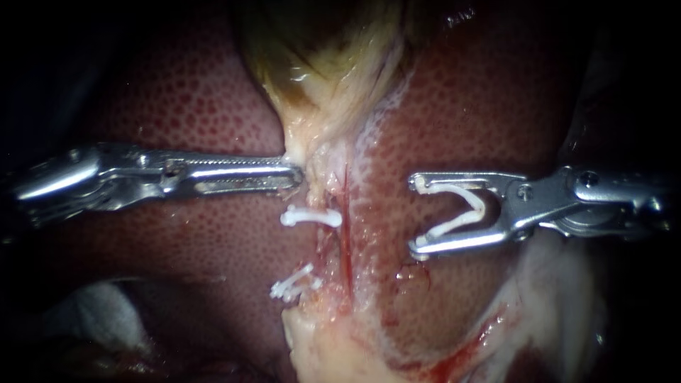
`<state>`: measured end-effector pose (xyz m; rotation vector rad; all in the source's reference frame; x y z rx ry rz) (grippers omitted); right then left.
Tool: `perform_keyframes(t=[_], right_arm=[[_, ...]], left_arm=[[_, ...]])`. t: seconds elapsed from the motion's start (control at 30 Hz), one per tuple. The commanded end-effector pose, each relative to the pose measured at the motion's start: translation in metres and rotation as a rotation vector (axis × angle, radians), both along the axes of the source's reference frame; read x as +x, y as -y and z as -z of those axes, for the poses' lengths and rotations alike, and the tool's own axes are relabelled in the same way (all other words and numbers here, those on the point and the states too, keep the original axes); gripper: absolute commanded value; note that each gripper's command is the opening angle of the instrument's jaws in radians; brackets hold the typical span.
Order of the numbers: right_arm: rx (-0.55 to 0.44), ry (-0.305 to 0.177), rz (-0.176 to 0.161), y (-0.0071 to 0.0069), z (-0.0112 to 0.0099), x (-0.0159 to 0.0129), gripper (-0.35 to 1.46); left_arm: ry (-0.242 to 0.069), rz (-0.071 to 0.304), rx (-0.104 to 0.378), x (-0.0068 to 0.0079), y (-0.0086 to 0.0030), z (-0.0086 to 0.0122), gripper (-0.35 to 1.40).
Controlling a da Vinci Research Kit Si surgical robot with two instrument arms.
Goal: Clipping first clip right tube
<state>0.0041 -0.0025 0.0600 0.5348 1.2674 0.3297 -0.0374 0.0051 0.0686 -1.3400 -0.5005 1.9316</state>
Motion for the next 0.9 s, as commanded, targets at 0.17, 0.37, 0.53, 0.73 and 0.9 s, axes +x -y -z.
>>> perform_keyframes(t=[0.17,0.37,0.53,0.73,0.9], right_arm=[[0.000,0.000,0.000,0.0000,0.0000,-0.0001,0.49],[-0.001,0.000,0.000,0.0000,-0.0001,-0.0001,0.49],[-0.001,0.000,0.000,0.0000,-0.0001,-0.0001,0.49],[-0.001,0.000,0.000,0.0000,-0.0002,-0.0001,0.49],[-0.004,0.001,0.000,0.0003,-0.0006,0.0001,0.49]], left_arm=[[-0.003,0.008,0.005,0.0018,-0.0012,0.0015,-0.35],[0.007,0.064,-0.005,0.0060,-0.0047,0.0052,-0.35],[0.022,0.096,-0.037,0.0086,-0.0068,0.0080,-0.35],[0.025,0.106,-0.048,0.0089,-0.0068,0.0089,-0.35],[0.023,0.107,-0.050,0.0088,-0.0065,0.0086,-0.35]])
